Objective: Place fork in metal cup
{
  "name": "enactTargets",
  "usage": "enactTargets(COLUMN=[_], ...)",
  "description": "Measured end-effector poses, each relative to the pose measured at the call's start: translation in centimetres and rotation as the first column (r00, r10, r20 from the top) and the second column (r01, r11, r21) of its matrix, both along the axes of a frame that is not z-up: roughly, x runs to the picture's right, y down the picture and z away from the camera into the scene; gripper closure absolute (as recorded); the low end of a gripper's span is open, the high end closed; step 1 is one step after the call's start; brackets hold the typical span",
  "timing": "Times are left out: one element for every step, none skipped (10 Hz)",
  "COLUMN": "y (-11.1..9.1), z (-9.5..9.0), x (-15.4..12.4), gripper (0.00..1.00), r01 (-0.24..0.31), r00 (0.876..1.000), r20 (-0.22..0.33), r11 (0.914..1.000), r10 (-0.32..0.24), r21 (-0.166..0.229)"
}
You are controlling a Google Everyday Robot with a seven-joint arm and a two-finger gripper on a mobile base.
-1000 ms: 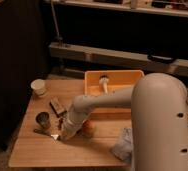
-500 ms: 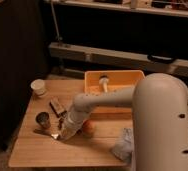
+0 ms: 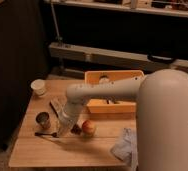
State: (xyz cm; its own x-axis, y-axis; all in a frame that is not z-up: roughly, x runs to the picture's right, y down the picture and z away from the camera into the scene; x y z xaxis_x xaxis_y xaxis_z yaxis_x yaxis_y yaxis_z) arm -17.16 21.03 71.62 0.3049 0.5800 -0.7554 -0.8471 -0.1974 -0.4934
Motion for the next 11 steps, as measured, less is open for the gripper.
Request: enactTargets(y=[-0.2, -0.4, -0.6, -0.6, -1.0, -1.3, -1.7, -2.6, -3.6, -5.1, -5.8], z=[-0.8, -1.7, -2.4, -2.8, -2.9, -3.0, -3.3, -3.9, -4.4, -5.1, -5.3], x=[-0.3, -0.7, -1.0, -1.3, -1.3, -1.1, -0.9, -0.8, -0.2, 0.4, 0.6], gripper=[0.82, 0.82, 0.82, 0.82, 0.82, 0.82, 0.82, 0.82, 0.82, 0.82, 0.82], r01=[0.010, 0.011, 0.007, -0.002, -0.022, -0.045, -0.050, -0.057, -0.068, -0.084, -0.088], r00=[1.000, 0.998, 0.995, 0.992, 0.987, 0.982, 0.980, 0.979, 0.979, 0.978, 0.979], r20=[0.026, 0.062, 0.099, 0.128, 0.157, 0.177, 0.186, 0.191, 0.188, 0.184, 0.179], r11=[0.9999, 0.9998, 0.9993, 0.9986, 0.9970, 0.9947, 0.9943, 0.9941, 0.9938, 0.9933, 0.9936], r10=[-0.009, -0.010, -0.003, 0.008, 0.034, 0.061, 0.067, 0.074, 0.084, 0.098, 0.099], r21=[-0.007, -0.019, -0.036, -0.053, -0.074, -0.092, -0.094, -0.092, -0.088, -0.079, -0.071])
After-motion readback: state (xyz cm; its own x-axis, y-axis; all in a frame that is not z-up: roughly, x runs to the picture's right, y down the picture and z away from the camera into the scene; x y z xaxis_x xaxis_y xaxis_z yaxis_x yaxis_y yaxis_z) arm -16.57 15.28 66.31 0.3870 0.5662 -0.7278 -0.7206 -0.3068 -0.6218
